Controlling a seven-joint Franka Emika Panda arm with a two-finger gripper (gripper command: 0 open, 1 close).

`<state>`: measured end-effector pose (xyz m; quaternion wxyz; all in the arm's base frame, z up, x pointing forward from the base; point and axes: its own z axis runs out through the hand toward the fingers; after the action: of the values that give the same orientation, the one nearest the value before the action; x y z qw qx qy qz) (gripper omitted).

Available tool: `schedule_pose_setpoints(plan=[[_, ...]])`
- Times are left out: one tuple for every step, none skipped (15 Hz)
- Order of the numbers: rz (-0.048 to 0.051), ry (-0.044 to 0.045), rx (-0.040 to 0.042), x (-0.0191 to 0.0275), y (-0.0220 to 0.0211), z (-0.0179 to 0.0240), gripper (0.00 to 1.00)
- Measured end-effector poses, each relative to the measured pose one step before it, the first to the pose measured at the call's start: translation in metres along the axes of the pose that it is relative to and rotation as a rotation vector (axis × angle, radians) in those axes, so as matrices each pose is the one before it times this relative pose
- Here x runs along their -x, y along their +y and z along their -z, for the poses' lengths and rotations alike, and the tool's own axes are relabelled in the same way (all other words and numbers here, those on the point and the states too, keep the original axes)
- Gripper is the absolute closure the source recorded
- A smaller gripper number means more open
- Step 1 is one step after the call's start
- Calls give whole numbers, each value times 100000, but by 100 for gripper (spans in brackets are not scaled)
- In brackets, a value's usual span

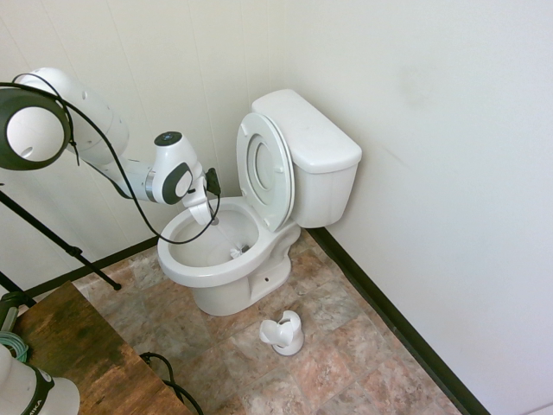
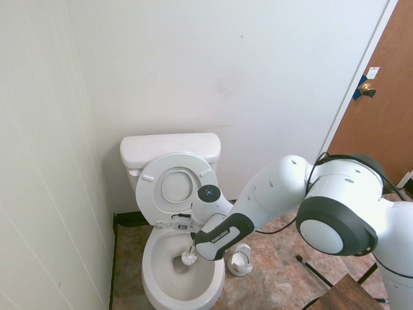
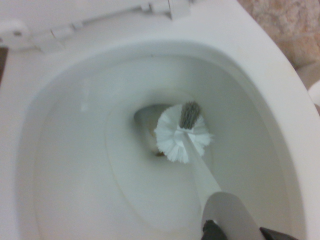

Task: Clean the toilet

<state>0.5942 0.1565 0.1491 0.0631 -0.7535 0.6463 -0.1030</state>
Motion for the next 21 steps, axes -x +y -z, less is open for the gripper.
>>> schedule_pose_setpoints(plan=[[-555, 370, -1461, 265, -824, -189, 100], [-601, 194, -1762, 556, -793, 92, 100], [-438, 242, -1608, 686, -591, 271, 100], [-352, 167, -1307, 757, -434, 344, 100], [-200, -29, -796, 589, -246, 213, 100], [-670, 364, -313, 62, -89, 75, 100], [-699, 1113, 392, -415, -58, 19, 100], [-384, 809, 1228, -489, 13, 134, 100], [126, 430, 1354, -365, 54, 571, 100], [757, -85, 794, -309, 142, 1262, 100], [1292, -178, 392, -293, 250, 1766, 100], [1104, -702, -186, -396, 404, 2117, 100], [1159, -965, -546, -503, 447, 2075, 100], [176, -745, -668, -719, 505, 2041, 100], [-948, -398, -1136, -1186, 535, 2044, 100], [-2073, -5, -828, -1562, 548, 1848, 100], [-2543, 306, -586, -1874, 413, 1843, 100], [-2246, 740, 252, -2130, 451, 1864, 100], [-1885, 631, 702, -2000, 503, 1733, 100], [-1883, 446, 545, -2011, 611, 1647, 100], [-2429, 685, 51, -2222, 535, 1322, 100]])
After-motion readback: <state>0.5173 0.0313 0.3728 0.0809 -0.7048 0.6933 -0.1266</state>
